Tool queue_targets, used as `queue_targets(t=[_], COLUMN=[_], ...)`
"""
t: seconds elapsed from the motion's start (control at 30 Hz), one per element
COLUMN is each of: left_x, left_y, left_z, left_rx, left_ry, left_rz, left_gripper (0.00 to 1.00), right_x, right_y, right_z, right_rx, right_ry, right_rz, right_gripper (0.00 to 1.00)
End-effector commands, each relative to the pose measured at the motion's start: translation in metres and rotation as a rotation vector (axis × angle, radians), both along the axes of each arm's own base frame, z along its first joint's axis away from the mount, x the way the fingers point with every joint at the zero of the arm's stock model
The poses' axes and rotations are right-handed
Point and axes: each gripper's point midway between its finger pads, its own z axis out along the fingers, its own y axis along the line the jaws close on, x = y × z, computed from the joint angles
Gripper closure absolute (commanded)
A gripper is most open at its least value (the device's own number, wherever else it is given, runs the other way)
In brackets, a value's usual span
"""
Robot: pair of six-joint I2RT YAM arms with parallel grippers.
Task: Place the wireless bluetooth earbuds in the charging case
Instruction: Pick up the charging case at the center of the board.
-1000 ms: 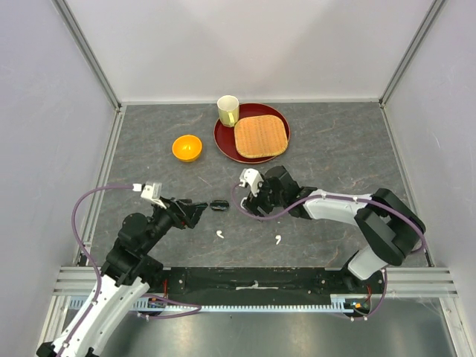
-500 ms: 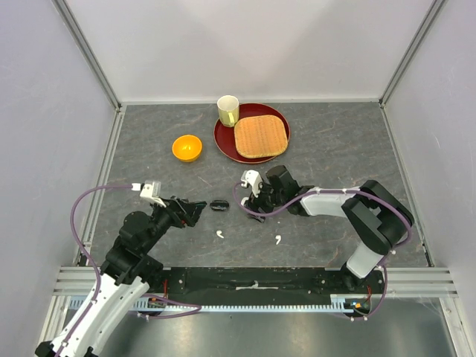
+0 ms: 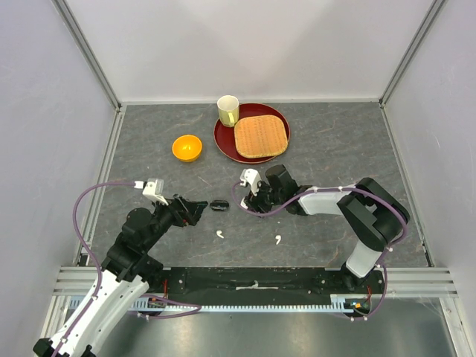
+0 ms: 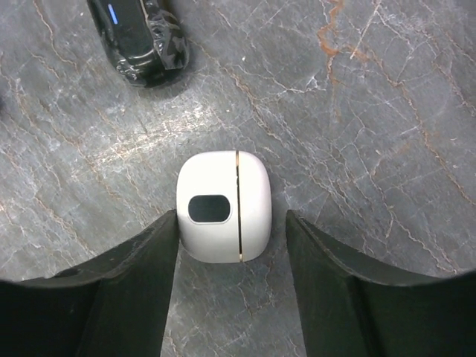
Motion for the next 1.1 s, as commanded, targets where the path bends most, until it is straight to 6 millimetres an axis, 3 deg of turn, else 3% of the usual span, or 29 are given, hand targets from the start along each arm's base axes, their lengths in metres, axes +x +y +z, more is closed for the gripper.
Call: queue_targets(t=[0.0, 0.1, 0.2, 0.3, 0.37, 0.4, 0.47, 0.5, 0.57, 0.6, 0.67, 0.7, 0.83, 0.93, 1.0, 1.07], left_x=[0.001, 0.002, 0.002, 0.000, -0.002, -0.002, -0.005, -0.006, -0.010, -0.011, -0.019, -0.020, -0.040, -0.044, -0.044, -0.041], left_y=[0.001, 0.000, -0.001, -0.006, -0.011, -0.013, -0.020, -0.023, -0.031, -0.035, -0.047, -0.051, -0.072, -0.083, -0.088, -0.095], left_z=[0.019, 0.019, 0.020, 0.022, 0.022, 0.023, 0.027, 0.026, 0.032, 0.032, 0.045, 0.049, 0.098, 0.120, 0.139, 0.141], left_rx=[-0.025, -0.024, -0.025, -0.029, -0.029, -0.027, -0.032, -0.027, -0.033, -0.031, -0.053, -0.062, -0.123, -0.128, -0.140, -0.148], left_ry=[-0.043, -0.038, -0.037, -0.041, -0.037, -0.041, -0.043, -0.039, -0.058, -0.059, -0.096, -0.096, -0.177, -0.185, -0.221, -0.209], left_rz=[0.006, 0.006, -0.001, -0.031, -0.061, -0.076, -0.117, -0.136, -0.197, -0.224, -0.310, -0.335, -0.518, -0.604, -0.641, -0.672], left_gripper=[0.10, 0.10, 0.09, 0.09, 0.09, 0.09, 0.09, 0.09, 0.09, 0.09, 0.09, 0.09, 0.09, 0.09, 0.08, 0.08], right_x=[0.000, 0.000, -0.001, -0.002, -0.004, -0.003, -0.006, -0.006, -0.012, -0.016, -0.029, -0.036, -0.060, -0.072, -0.076, -0.080], right_y=[-0.001, -0.002, 0.000, 0.006, 0.009, 0.011, 0.011, 0.013, 0.010, 0.009, 0.008, 0.003, -0.006, -0.012, -0.016, -0.016], right_z=[-0.008, -0.006, 0.003, 0.022, 0.035, 0.054, 0.072, 0.099, 0.120, 0.145, 0.162, 0.181, 0.217, 0.240, 0.242, 0.239], right_rx=[-0.019, -0.023, -0.003, 0.048, 0.091, 0.133, 0.185, 0.245, 0.300, 0.351, 0.392, 0.419, 0.475, 0.495, 0.470, 0.434], right_ry=[0.014, 0.019, 0.026, 0.028, 0.036, 0.009, 0.000, -0.049, -0.067, -0.109, -0.123, -0.161, -0.217, -0.280, -0.300, -0.290], right_rz=[0.002, -0.009, -0.006, -0.016, -0.027, -0.031, -0.048, -0.049, -0.056, -0.044, 0.001, 0.022, 0.094, 0.119, 0.122, 0.124], right_gripper=[0.39, 0.57, 0.86, 0.99, 1.00, 1.00, 1.00, 1.00, 1.00, 1.00, 1.00, 1.00, 1.00, 1.00, 1.00, 1.00])
